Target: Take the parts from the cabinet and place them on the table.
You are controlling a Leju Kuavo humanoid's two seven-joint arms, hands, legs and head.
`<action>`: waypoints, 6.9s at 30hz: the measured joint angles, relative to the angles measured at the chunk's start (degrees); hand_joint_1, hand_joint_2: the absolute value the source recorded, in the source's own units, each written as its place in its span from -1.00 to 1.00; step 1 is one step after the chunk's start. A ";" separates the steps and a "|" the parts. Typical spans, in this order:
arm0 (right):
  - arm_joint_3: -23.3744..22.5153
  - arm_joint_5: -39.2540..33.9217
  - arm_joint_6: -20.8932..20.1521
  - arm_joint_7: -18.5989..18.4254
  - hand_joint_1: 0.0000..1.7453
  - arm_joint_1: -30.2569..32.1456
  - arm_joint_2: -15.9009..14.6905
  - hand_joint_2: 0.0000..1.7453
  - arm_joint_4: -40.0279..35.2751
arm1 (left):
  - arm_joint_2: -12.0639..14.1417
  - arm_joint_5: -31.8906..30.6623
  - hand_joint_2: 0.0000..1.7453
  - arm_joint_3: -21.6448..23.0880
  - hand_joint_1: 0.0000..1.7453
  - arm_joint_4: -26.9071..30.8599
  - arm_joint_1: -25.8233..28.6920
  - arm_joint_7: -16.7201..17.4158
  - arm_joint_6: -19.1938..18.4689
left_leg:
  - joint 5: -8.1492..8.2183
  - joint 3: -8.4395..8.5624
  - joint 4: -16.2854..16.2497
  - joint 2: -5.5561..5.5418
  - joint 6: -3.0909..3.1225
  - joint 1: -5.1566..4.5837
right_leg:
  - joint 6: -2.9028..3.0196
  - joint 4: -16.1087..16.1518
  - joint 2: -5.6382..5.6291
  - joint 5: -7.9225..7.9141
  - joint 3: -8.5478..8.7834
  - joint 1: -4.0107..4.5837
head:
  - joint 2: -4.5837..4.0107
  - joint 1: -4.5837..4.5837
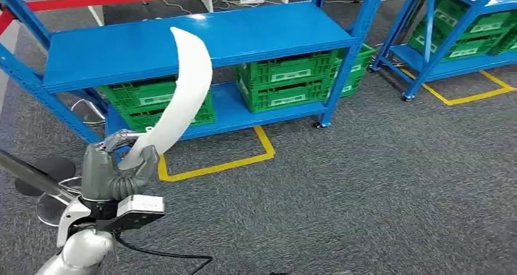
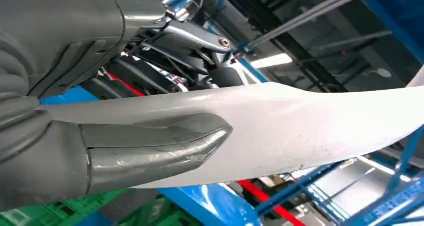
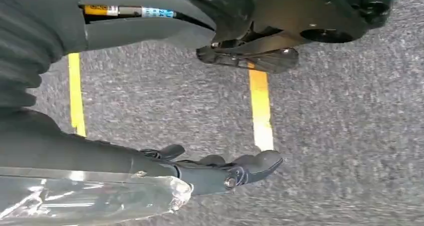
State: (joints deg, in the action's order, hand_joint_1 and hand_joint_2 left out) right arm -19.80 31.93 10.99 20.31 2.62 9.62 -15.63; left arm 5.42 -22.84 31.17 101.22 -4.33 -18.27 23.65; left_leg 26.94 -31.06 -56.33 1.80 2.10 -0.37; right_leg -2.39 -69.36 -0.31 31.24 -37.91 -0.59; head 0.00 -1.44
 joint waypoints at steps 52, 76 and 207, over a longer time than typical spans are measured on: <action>-0.52 0.02 -0.87 -0.37 -1.00 0.80 0.13 1.00 -1.01 | -0.26 4.13 1.00 -0.26 1.00 0.04 0.57 -0.96 -1.40 | 0.34 -0.79 -1.36 -4.99 -1.64 0.40 | 1.37 12.16 -5.24 -5.01 4.54 0.15 | 0.00 0.22; -0.63 0.11 -1.01 -0.44 -1.00 0.95 0.13 1.00 -1.42 | -0.37 6.75 1.00 -1.88 1.00 0.22 1.04 -2.32 -1.14 | 5.15 -7.15 -15.28 -1.34 -2.73 0.50 | 3.11 12.40 -2.25 -4.35 5.69 0.57 | 0.00 0.07; -1.07 0.35 -1.75 0.76 -1.00 -0.58 0.22 1.00 0.17 | 0.33 5.51 1.00 -3.50 1.00 2.49 5.95 -3.56 -4.02 | 0.02 -1.01 -0.70 -3.13 -1.26 1.36 | 0.83 10.63 -3.87 -3.62 3.15 0.52 | 0.00 -0.88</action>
State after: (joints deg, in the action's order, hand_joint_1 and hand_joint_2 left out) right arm -20.87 32.28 9.25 21.07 2.04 9.84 -15.45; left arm 5.75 -17.33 27.67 103.71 1.62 -21.84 19.63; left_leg 26.96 -32.07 -57.03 -1.33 0.84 0.99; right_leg -1.57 -58.73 -4.18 27.62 -34.76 -0.07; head 0.00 -2.32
